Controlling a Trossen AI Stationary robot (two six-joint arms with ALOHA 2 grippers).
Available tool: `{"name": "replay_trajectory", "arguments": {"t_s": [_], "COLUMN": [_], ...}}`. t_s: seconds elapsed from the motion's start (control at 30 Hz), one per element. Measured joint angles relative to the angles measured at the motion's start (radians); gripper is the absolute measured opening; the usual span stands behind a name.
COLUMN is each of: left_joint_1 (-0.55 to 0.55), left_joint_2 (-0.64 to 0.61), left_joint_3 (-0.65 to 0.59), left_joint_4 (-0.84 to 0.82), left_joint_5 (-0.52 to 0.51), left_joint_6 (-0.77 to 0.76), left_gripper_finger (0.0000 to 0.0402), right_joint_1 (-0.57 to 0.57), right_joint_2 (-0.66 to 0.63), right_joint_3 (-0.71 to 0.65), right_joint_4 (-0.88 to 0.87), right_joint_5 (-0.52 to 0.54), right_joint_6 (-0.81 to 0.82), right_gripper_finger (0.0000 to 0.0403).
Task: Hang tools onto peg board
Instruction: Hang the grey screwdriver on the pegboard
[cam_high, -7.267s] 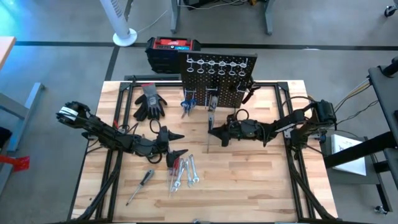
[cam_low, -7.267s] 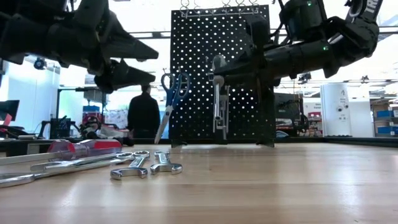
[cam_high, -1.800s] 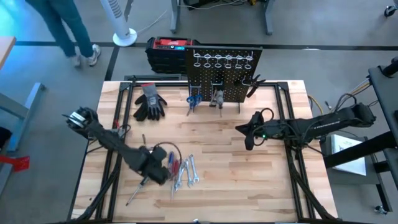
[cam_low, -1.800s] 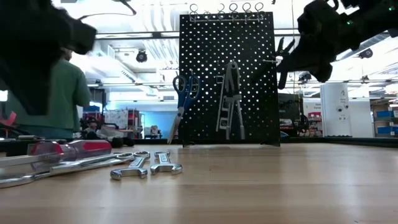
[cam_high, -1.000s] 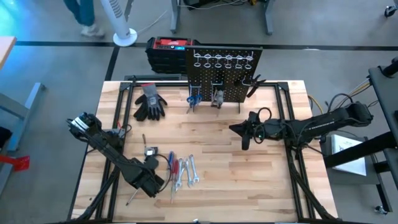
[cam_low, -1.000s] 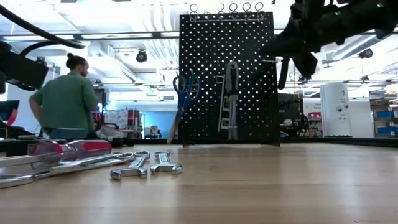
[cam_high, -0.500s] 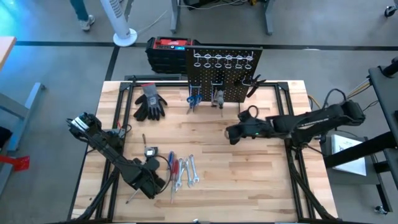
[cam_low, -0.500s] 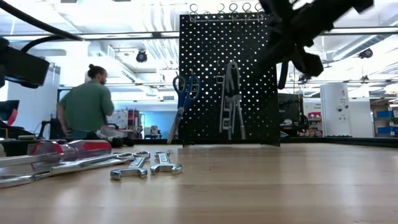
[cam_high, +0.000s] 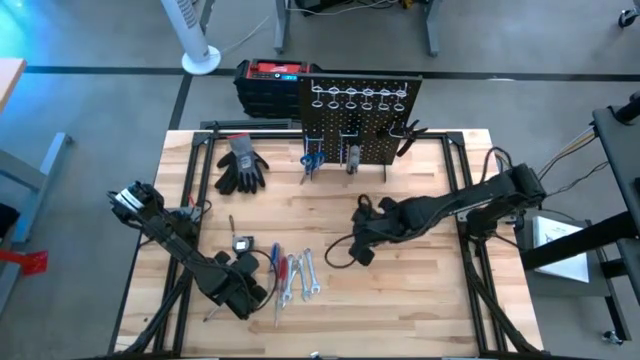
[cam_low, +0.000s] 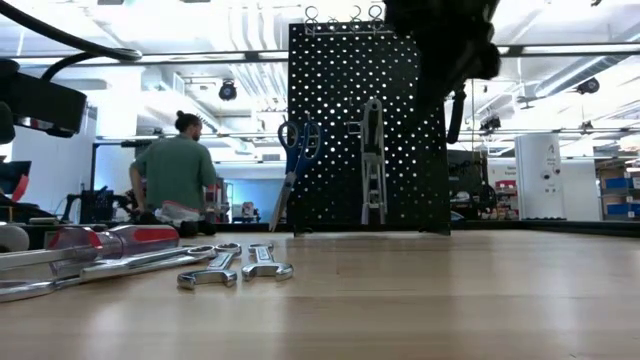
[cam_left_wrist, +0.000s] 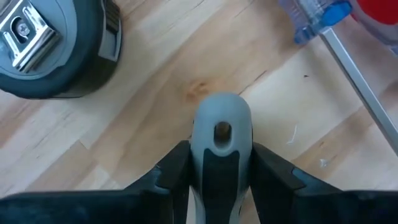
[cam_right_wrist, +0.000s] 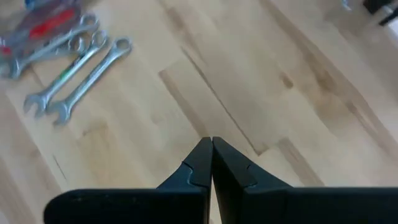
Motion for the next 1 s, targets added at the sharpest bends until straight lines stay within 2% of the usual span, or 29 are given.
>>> {"name": "replay_trajectory", "arguments": {"t_s": [0.2, 0.43, 0.6, 0.67, 0.8, 0.9, 1.0], "left_joint_1": [0.002, 0.003, 0.003, 0.004, 0.005, -0.013, -0.028], "left_joint_2": [0.000, 0.000, 0.001, -0.005, -0.038, -0.067, -0.095], "left_joint_3": [0.000, 0.000, 0.000, -0.002, 0.008, 0.054, 0.097], "left_joint_4": [-0.001, -0.003, -0.004, -0.003, -0.001, 0.005, 0.004], "left_joint_5": [0.001, -0.028, -0.074, -0.114, -0.217, -0.341, -0.481], "left_joint_6": [-0.033, -0.054, -0.071, -0.081, -0.082, -0.036, 0.058], "left_gripper_finger": [0.0115, 0.0115, 0.0115, 0.0115, 0.0115, 0.0115, 0.0115], "right_joint_1": [-0.016, -0.063, -0.105, -0.122, -0.163, -0.191, -0.200], "right_joint_2": [0.032, -0.014, -0.050, -0.056, -0.058, -0.058, -0.062], "right_joint_3": [0.059, 0.081, 0.081, 0.081, 0.038, -0.042, -0.158], "right_joint_4": [-0.013, 0.005, 0.088, 0.129, 0.125, 0.165, 0.293], "right_joint_5": [0.001, -0.001, -0.133, -0.143, -0.027, 0.043, 0.028], "right_joint_6": [-0.087, -0.109, -0.113, -0.141, -0.166, -0.152, -0.115], "right_gripper_finger": [0.0002, 0.0002, 0.0002, 0.0002, 0.0002, 0.0002, 0.0002]}}
